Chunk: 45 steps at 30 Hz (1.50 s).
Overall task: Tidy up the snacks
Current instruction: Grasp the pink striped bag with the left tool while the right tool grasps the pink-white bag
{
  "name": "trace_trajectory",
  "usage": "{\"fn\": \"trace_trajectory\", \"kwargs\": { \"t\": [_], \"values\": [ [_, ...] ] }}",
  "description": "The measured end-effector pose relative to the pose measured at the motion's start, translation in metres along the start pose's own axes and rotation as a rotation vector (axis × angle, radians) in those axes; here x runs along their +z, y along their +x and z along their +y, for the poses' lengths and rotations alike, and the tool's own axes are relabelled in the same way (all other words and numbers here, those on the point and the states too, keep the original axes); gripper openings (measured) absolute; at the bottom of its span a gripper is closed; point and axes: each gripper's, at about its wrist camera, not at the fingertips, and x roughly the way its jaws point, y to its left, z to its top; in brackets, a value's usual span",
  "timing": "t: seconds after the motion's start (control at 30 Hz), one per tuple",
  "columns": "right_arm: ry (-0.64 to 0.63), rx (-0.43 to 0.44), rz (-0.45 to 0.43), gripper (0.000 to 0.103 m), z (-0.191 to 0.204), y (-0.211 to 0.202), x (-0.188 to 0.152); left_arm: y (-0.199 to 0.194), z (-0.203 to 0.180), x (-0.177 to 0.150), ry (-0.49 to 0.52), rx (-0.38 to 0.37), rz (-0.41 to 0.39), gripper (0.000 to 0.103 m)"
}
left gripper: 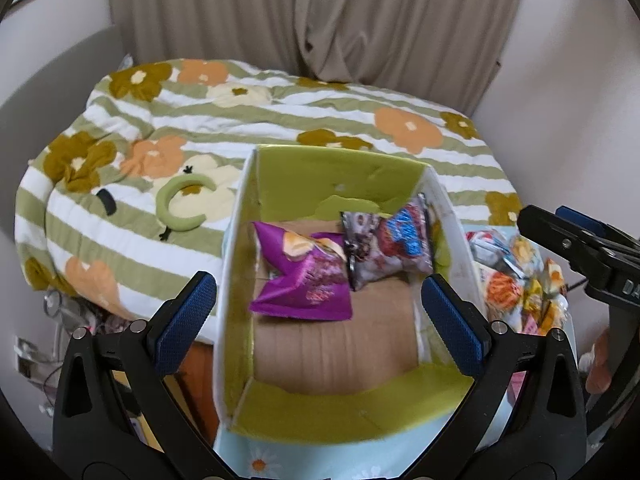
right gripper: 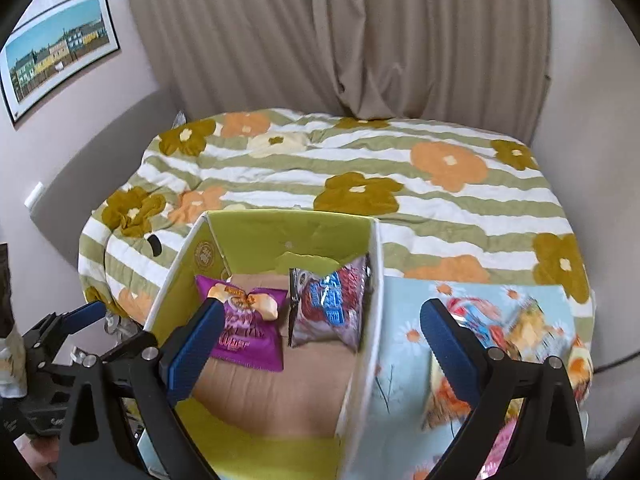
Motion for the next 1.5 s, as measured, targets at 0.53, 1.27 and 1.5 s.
{"fn": "trace_trajectory", "kwargs": {
  "t": [0.53, 1.27, 1.5],
  "values": [
    [0.012, -0.013, -0.074, 0.098, -0.09, -0.117, -0.098, -0.069, -0.117, -0.088, -0.012, -0.018, -0.046, 0.102],
    [0.119, -0.014, 0.092, 0.098, -0.223, -0.13, -0.232, 0.024, -0.313, -0.153, 0.342, -0.21, 0.174, 0.102],
    [0.248, -0.005, 0.161, 0.097, -0.231, -0.105, -0.254, 0.086, -0.349, -0.153, 0.508, -0.291, 0.299, 0.102]
  ]
}}
